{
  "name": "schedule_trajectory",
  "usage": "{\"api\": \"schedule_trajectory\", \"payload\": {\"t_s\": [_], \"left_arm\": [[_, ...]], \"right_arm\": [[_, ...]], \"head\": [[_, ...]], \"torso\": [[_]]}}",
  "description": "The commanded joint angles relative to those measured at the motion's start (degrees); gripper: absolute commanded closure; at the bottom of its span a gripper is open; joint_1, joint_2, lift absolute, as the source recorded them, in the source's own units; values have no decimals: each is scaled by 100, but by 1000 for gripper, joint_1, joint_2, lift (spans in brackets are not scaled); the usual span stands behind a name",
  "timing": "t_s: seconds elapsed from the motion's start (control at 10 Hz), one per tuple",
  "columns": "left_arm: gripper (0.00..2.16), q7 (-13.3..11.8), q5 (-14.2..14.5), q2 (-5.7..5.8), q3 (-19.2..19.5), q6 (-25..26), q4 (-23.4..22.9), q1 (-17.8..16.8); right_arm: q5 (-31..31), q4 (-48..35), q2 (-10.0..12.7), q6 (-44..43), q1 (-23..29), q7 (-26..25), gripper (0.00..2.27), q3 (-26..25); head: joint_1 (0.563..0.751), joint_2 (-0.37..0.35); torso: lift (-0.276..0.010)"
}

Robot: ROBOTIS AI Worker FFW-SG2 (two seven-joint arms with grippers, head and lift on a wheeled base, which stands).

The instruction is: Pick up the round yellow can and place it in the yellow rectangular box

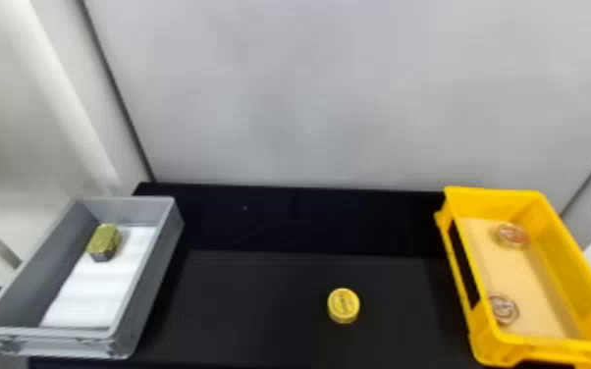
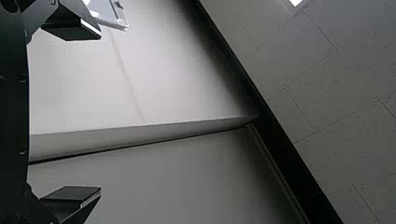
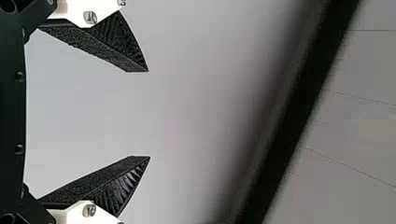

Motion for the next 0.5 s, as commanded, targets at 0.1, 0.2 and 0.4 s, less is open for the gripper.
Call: {"api": "schedule_trajectory", "payload": {"t_s": [0.1,0.2,0.4], "left_arm": [[107,0,3,9,-73,60,18,-23],[107,0,12,18,-82,87,18,-23],[107,0,29,18,-134,131,27,-23]], "right_arm": [[-1538,538,977,2860,64,624,147,-1305],[-2048,802,1091,3721,-77,659,160,-1472],[-2268,1294,1091,5313,-367,1819,157,-1385]], "head": [[694,55],[694,55],[694,55]], "torso": [[-3],[-3],[-3]]}}
